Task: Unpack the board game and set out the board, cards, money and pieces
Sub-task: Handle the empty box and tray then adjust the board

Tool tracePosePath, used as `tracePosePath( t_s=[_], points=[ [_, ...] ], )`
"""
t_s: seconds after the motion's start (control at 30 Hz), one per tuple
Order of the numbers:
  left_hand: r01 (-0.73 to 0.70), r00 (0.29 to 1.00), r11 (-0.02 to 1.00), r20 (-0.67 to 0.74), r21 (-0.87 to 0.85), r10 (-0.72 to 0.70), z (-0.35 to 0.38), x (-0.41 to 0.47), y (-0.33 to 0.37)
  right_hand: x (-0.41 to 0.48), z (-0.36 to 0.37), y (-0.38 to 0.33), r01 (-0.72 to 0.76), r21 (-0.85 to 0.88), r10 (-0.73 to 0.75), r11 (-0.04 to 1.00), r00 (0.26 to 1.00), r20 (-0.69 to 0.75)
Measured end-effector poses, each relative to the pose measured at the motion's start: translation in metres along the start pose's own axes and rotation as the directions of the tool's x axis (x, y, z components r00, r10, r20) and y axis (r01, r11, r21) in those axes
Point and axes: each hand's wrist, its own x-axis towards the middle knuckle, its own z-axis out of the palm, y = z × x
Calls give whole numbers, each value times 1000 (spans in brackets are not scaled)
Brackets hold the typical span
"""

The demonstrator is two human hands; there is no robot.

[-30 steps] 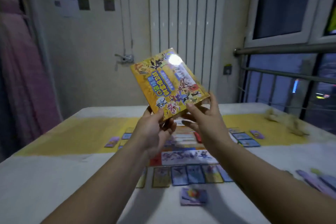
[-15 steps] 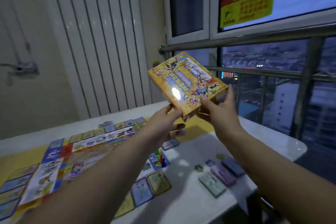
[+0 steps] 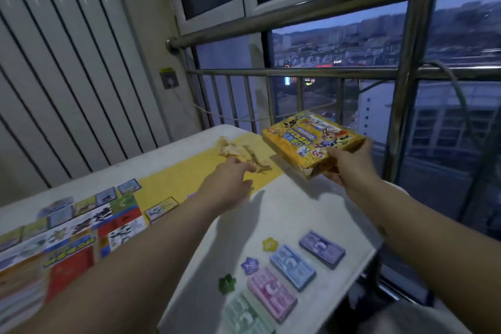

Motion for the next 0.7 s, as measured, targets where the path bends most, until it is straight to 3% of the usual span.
tracePosePath(
  t_s=[0.17,0.27,0.33,0.4,0.5,0.6,0.7],
  points=[
    [-151,984,941,-42,302,172,17,33,1,25,6,27,-58,-20,57,998,998,-34],
    [-166,985,924,15,343,171,27,47,-3,24,16,32,-73,-77,73,994,997,-3],
    [-157,988,939,50,305,149,33,54,-8,23,20,29,-60,-240,65,969,998,15],
    [-154,986,952,97,264,133,36,59,-13,20,19,23,-5,-575,5,818,1000,-2],
    [-132,982,966,160,222,97,37,66,-19,12,21,10,139,-890,-178,435,982,66],
    [-104,983,975,168,196,71,40,74,-25,7,37,5,407,-903,-176,140,907,382],
    [-103,983,966,172,235,63,44,78,-31,8,53,9,608,-792,11,-51,793,608]
  ],
)
